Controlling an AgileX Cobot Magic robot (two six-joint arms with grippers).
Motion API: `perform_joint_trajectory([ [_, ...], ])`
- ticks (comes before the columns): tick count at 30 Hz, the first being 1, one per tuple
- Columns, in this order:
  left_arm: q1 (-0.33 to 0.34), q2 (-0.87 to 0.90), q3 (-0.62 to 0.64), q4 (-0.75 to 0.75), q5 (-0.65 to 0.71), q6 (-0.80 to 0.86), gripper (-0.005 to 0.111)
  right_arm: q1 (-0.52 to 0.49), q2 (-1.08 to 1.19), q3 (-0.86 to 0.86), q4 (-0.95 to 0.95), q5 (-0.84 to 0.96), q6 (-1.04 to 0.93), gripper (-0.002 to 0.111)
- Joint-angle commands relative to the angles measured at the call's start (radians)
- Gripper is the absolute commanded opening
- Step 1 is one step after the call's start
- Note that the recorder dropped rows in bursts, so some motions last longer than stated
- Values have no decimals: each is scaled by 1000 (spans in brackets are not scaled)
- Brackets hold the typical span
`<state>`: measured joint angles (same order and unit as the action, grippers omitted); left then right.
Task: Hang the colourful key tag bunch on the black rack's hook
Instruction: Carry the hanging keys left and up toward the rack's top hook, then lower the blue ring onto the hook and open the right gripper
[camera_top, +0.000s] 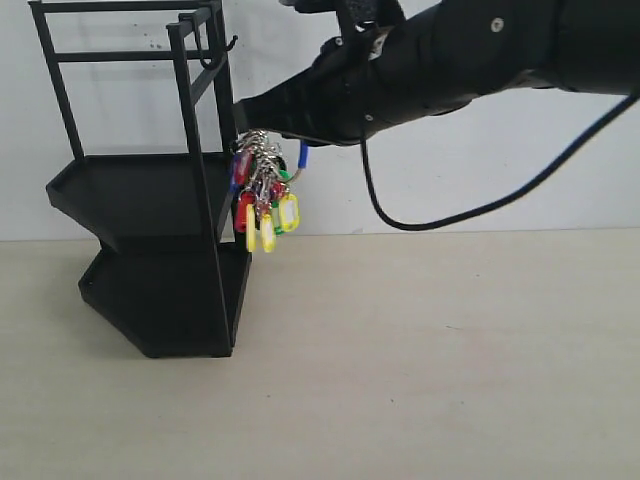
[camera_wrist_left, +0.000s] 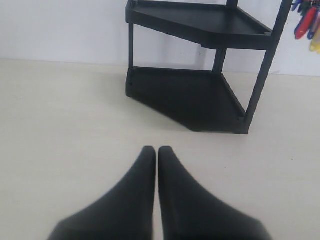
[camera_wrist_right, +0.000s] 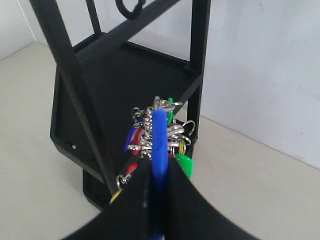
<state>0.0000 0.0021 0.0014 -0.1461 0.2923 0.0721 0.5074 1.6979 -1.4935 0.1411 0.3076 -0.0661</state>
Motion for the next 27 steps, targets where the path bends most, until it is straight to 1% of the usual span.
perform_joint_trajectory([
  [1,-1,-2,-1,5,-8,3,4,1,61,-119,-16,26,2,0],
  [7,-1,-2,-1,5,-8,3,4,1,116,-218,-73,47,35,0],
  [13,-1,-2,-1,5,-8,3,4,1,154,-277,-219,35,145,0],
  [21,-1,-2,-1,5,-8,3,4,1,170,-292,-224,-53,146,0],
  [27,-1,-2,-1,5,-8,3,4,11,172,-292,-226,-80,138,0],
])
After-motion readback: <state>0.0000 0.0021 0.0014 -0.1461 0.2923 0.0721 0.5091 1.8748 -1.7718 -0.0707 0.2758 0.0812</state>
